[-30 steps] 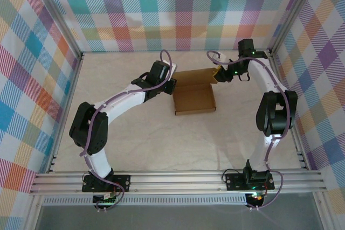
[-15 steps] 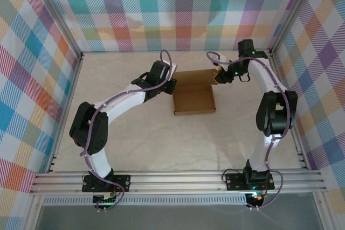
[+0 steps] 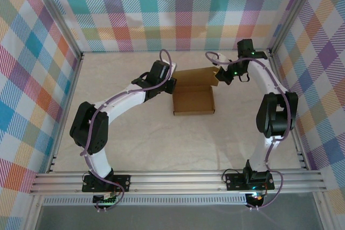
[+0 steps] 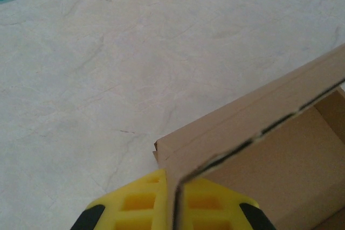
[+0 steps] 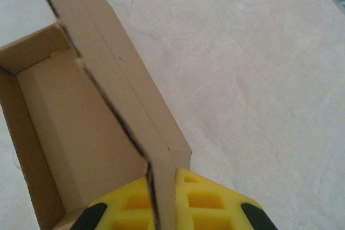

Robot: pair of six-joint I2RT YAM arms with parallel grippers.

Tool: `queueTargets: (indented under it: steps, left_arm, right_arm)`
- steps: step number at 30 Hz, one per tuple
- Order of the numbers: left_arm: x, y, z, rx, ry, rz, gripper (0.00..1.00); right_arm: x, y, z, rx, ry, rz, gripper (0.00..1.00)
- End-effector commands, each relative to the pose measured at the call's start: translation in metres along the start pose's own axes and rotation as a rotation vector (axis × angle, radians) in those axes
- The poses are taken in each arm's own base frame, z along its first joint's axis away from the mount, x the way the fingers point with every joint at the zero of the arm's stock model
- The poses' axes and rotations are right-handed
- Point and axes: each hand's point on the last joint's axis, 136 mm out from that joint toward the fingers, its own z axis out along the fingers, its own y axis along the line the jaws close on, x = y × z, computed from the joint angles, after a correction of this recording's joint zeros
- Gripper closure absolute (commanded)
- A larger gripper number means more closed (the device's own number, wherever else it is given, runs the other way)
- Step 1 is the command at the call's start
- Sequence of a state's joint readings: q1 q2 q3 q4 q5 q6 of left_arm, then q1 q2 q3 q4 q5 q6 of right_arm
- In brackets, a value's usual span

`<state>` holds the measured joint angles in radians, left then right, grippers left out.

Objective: Fold the paper box

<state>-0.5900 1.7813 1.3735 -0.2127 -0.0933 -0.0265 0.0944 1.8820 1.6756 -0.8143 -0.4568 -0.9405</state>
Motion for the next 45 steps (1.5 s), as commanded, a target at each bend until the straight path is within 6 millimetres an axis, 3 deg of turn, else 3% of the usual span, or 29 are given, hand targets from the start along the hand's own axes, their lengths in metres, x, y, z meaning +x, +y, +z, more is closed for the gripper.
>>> queueTargets:
  steps: [1,6,8,12,17,21,24,28,32,45]
  left_arm:
    - [-0.007,0.004,0.003,-0.012,0.001,-0.108,1.0]
    - [-0.019,0.001,0.005,-0.007,-0.002,-0.176,1.0]
    - [-0.015,0.003,0.006,-0.026,0.026,-0.192,1.0]
    - [-0.016,0.006,0.005,-0.05,0.038,-0.225,1.0]
    - [-0.016,0.004,0.007,-0.05,0.037,-0.244,1.0]
    - [-0.019,-0.002,0.009,-0.043,0.038,-0.254,1.0]
    - [-0.024,-0.007,0.011,-0.042,0.028,-0.26,1.0]
    - [-0.03,-0.012,0.014,-0.045,-0.004,-0.266,1.0]
    - [-0.033,-0.016,0.019,-0.048,-0.056,-0.281,1.0]
    - [-0.002,-0.009,0.038,-0.106,-0.093,-0.32,1.0]
  right_arm:
    - [-0.034,0.009,-0.019,0.058,-0.083,0.053,1.0]
    - [-0.041,0.016,-0.014,0.165,-0.065,0.134,1.0]
    - [-0.042,0.014,-0.014,0.21,-0.063,0.202,1.0]
    - [-0.028,-0.009,-0.031,0.443,-0.022,0.448,1.0]
    - [-0.03,0.004,-0.031,0.516,-0.094,0.543,1.0]
    - [-0.027,0.005,-0.034,0.615,-0.196,0.745,1.0]
    - [-0.026,0.01,-0.025,0.634,-0.27,0.868,1.0]
    - [-0.024,0.014,-0.008,0.718,-0.283,0.904,1.0]
    - [-0.026,0.014,-0.003,0.764,-0.357,0.934,1.0]
    - [-0.013,0.023,0.009,0.793,-0.495,0.96,1.0]
